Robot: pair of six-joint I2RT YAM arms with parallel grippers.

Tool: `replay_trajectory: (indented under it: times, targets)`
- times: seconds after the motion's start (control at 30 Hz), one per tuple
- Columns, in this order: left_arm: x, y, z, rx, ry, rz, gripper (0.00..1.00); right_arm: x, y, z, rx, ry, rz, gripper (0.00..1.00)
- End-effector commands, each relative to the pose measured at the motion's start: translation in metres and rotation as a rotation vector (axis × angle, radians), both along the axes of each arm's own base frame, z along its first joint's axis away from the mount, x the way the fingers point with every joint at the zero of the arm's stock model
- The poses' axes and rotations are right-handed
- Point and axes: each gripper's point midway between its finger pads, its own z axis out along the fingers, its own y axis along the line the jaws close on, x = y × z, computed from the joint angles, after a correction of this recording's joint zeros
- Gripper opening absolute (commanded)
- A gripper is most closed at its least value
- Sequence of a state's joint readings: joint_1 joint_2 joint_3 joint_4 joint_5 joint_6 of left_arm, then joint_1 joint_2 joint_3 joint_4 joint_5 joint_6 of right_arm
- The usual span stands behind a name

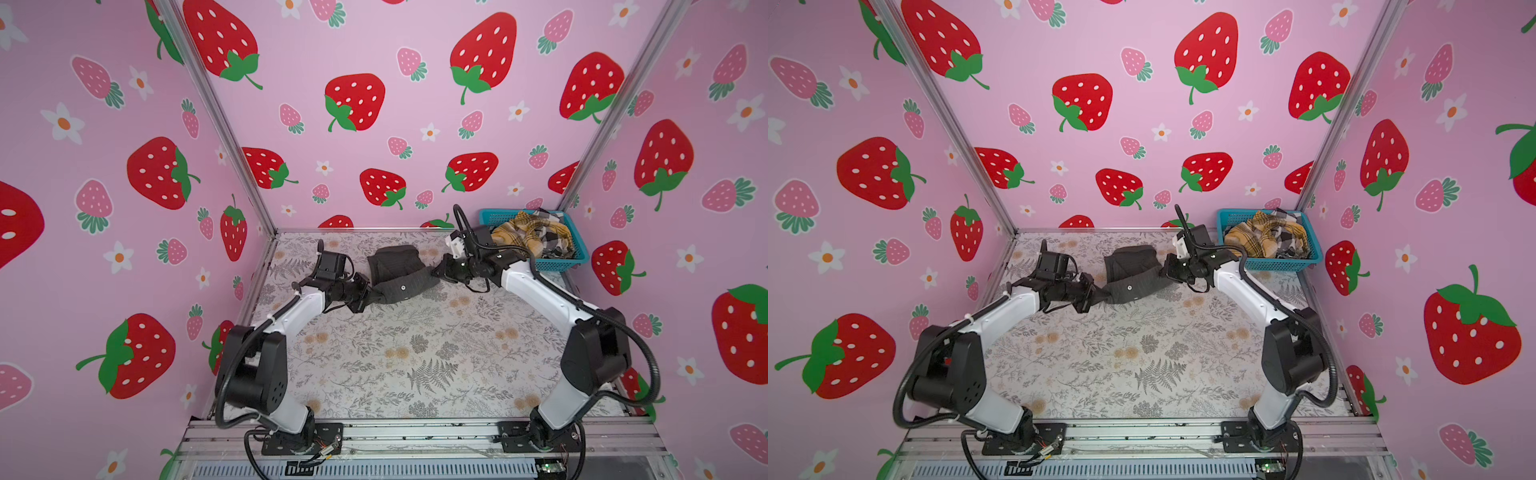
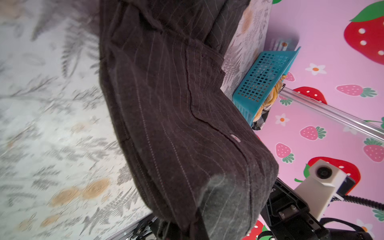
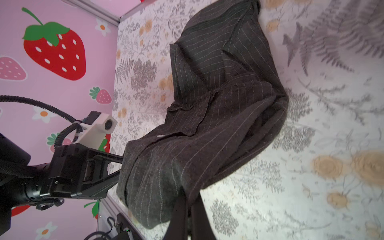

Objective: Fold and stack the long sleeve shirts
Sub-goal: 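Lift the near edge with both grippers and fold it toward the far end, then lay the folded edge down and open both grippers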

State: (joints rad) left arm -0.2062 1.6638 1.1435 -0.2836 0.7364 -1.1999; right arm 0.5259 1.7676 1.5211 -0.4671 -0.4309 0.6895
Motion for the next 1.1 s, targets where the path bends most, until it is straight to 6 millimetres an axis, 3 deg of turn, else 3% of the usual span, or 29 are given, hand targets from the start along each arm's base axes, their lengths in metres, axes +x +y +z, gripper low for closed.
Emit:
replay_trajectory:
  times: [0.0, 0.07, 0.13, 0.2, 0.27, 0.37, 0.47, 0.7, 0.8, 0.87, 0.97, 1.07]
  targets:
    - [0.047, -0.007, 0.022, -0.033, -0.081, -0.045, 0.0, 0.036, 0.009, 0.008, 0.042, -0.025, 0.041, 0.0]
    - [0.079, -0.005, 0.029, -0.034, -0.115, -0.037, 0.0, 0.06, 0.013, 0.005, 0.037, -0.022, 0.044, 0.0]
    - [0.099, -0.008, 0.032, -0.046, -0.121, -0.033, 0.0, 0.075, 0.018, 0.008, 0.027, -0.035, 0.055, 0.0]
    - [0.103, -0.017, 0.032, -0.052, -0.125, -0.043, 0.0, 0.079, 0.02, 0.013, 0.016, -0.048, 0.064, 0.0]
    - [0.091, -0.026, 0.026, -0.04, -0.112, -0.077, 0.0, 0.075, 0.016, 0.012, 0.005, -0.057, 0.065, 0.0]
    - [0.058, -0.033, 0.007, -0.029, -0.082, -0.104, 0.0, 0.051, 0.005, 0.005, 0.014, -0.056, 0.051, 0.0]
    - [0.011, -0.029, -0.013, -0.005, -0.047, -0.114, 0.0, 0.015, -0.012, -0.007, 0.017, -0.045, 0.033, 0.0]
    - [-0.115, -0.013, -0.05, 0.069, 0.063, -0.183, 0.0, -0.115, -0.053, -0.052, -0.033, 0.037, 0.007, 0.0]
    - [-0.18, -0.015, -0.056, 0.114, 0.091, -0.25, 0.0, -0.172, -0.065, -0.061, -0.016, 0.065, -0.015, 0.0]
    - [-0.216, -0.018, -0.058, 0.107, 0.106, -0.26, 0.0, -0.198, -0.074, -0.058, 0.007, 0.065, -0.038, 0.0]
    - [-0.233, -0.016, -0.041, 0.051, 0.065, -0.202, 0.0, -0.21, -0.082, -0.04, 0.059, 0.043, -0.073, 0.0]
    - [-0.222, -0.012, -0.008, 0.011, -0.03, -0.133, 0.0, -0.205, -0.072, -0.022, 0.07, 0.027, -0.043, 0.0]
